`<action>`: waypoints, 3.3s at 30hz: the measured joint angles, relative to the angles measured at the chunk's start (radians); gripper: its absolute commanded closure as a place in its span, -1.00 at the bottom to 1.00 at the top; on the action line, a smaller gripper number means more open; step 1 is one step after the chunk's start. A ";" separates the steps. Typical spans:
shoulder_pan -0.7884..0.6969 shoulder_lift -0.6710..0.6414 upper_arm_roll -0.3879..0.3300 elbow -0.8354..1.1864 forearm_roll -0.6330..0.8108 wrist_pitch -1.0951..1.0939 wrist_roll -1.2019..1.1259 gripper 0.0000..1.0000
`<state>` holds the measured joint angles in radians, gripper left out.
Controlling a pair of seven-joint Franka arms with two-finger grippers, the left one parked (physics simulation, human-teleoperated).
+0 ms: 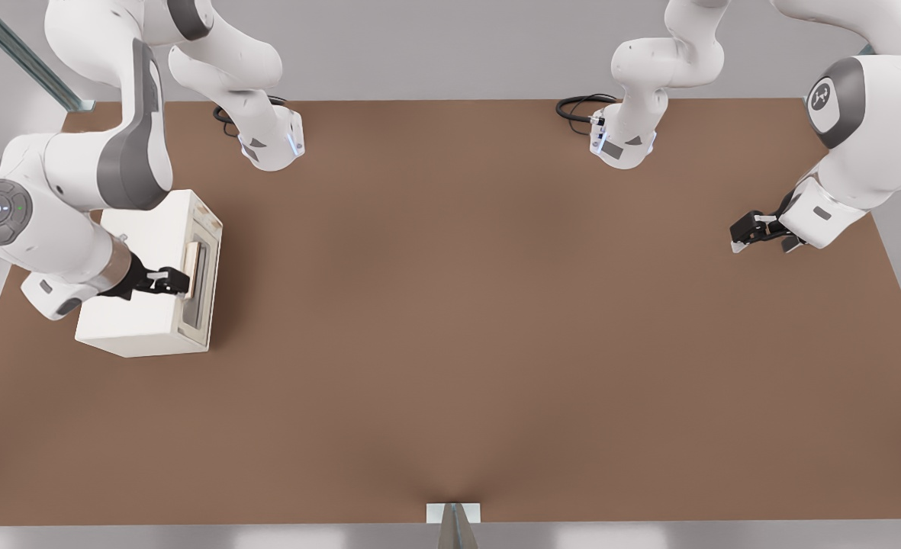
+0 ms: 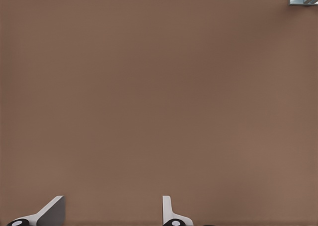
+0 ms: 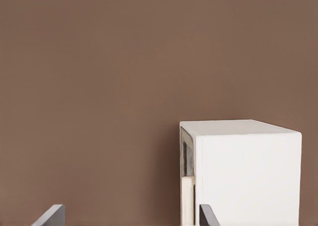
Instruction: Keep left arm still and open the oven door with right arm
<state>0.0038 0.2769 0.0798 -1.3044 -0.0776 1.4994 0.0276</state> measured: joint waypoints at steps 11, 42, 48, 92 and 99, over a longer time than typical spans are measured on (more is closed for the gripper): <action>0.205 0.019 0.075 -0.214 -0.409 -0.007 0.094 0.33; 0.059 -0.206 0.084 -0.903 -0.683 0.474 0.702 1.00; 0.056 -0.193 0.084 -0.905 -0.720 0.484 0.733 1.00; 0.006 0.012 0.110 -0.006 -0.028 0.073 0.457 -1.00; -0.066 -0.003 0.105 -0.023 -0.052 0.024 0.312 -1.00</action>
<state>-0.0623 0.2740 0.1848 -1.3276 -0.1292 1.5233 0.3394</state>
